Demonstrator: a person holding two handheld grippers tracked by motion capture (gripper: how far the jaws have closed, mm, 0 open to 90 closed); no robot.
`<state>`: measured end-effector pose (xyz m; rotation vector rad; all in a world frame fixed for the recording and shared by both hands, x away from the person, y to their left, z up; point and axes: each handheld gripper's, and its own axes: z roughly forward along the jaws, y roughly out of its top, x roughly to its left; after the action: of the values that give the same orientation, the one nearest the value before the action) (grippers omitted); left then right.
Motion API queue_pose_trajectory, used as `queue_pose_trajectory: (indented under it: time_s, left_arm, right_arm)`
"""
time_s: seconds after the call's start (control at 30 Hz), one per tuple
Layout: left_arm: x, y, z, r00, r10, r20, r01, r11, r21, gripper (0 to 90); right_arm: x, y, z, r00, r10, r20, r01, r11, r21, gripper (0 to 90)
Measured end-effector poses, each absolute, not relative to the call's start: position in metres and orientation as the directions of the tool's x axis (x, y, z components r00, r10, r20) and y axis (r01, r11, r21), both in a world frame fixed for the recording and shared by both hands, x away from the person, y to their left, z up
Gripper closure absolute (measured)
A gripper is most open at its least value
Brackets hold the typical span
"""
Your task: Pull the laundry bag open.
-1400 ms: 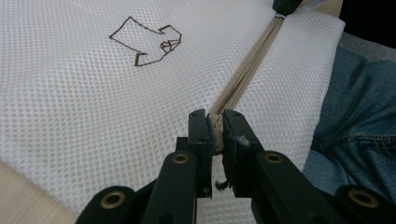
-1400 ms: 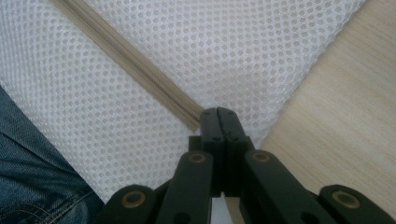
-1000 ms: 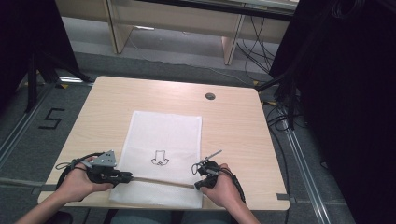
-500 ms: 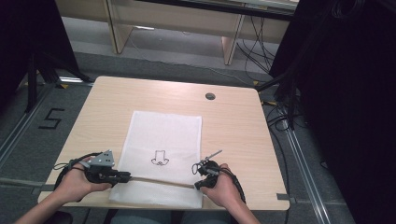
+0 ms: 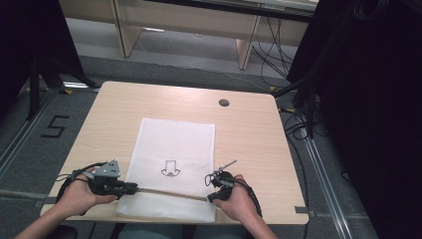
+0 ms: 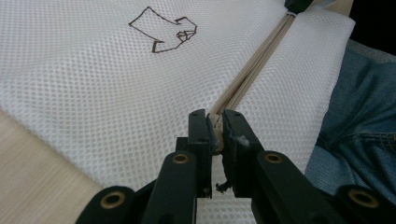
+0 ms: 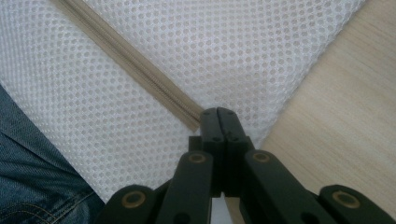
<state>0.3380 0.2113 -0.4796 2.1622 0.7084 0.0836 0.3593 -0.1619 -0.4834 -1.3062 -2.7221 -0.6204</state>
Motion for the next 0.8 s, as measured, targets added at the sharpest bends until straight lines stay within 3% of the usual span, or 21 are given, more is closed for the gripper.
queue_pose_trajectory:
  time_s: [0.8]
  left_arm:
    - [0.337,0.224,-0.480,0.818,0.544,-0.188,0.478,-0.460,0.748,81.8]
  right_arm:
    - [0.359,-0.162,-0.484,-0.640,0.736,0.219,0.757,0.558,0.339,90.0]
